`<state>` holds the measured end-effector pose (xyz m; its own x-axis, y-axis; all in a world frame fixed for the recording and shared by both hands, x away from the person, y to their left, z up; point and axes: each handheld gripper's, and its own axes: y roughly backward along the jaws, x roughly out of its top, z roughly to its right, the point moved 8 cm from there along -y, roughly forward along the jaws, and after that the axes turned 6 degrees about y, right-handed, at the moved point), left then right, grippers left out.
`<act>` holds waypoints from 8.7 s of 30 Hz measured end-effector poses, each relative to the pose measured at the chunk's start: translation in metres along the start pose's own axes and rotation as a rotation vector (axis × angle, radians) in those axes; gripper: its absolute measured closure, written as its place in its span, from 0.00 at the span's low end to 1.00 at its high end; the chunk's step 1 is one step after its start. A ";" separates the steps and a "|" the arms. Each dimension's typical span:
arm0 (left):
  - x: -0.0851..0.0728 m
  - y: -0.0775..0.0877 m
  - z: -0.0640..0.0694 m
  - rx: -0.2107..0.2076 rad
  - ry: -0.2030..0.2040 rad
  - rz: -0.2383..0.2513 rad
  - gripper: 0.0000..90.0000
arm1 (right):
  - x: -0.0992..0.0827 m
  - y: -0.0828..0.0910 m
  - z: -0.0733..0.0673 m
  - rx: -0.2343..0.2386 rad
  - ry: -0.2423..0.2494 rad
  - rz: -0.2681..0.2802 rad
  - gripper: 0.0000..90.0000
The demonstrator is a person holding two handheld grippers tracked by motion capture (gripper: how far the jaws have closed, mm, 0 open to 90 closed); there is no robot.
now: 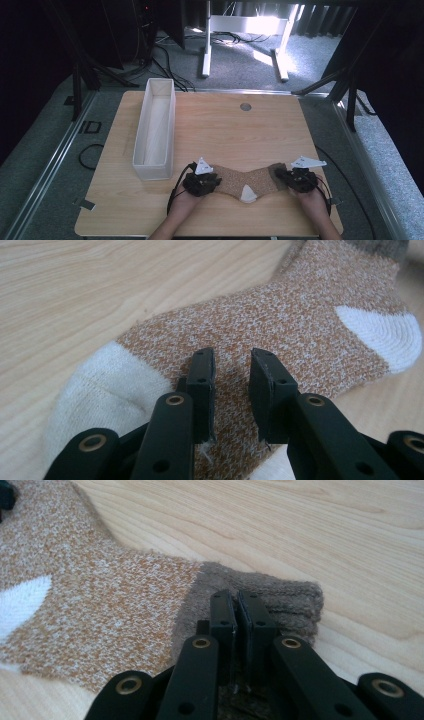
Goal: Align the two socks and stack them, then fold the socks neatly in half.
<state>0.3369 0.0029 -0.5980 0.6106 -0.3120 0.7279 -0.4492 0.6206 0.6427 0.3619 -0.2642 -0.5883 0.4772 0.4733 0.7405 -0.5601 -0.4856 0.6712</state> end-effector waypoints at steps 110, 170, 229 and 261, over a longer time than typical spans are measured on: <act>0.061 0.038 -0.031 0.234 0.108 0.033 0.86 | 0.005 -0.011 0.010 -0.025 0.013 0.020 1.00; 0.113 -0.098 0.097 0.076 -0.123 -0.099 0.86 | 0.000 -0.007 0.011 0.003 -0.005 0.038 1.00; 0.081 -0.061 0.044 -0.017 -0.065 -0.053 0.85 | 0.048 -0.022 -0.031 0.061 0.057 0.049 1.00; 0.056 -0.047 0.077 -0.075 -0.045 -0.044 0.86 | 0.046 -0.039 -0.035 0.093 0.065 0.026 1.00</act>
<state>0.3418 -0.0991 -0.5688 0.5977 -0.3711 0.7107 -0.3715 0.6573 0.6557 0.3815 -0.1980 -0.5818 0.4169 0.5046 0.7560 -0.5049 -0.5631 0.6543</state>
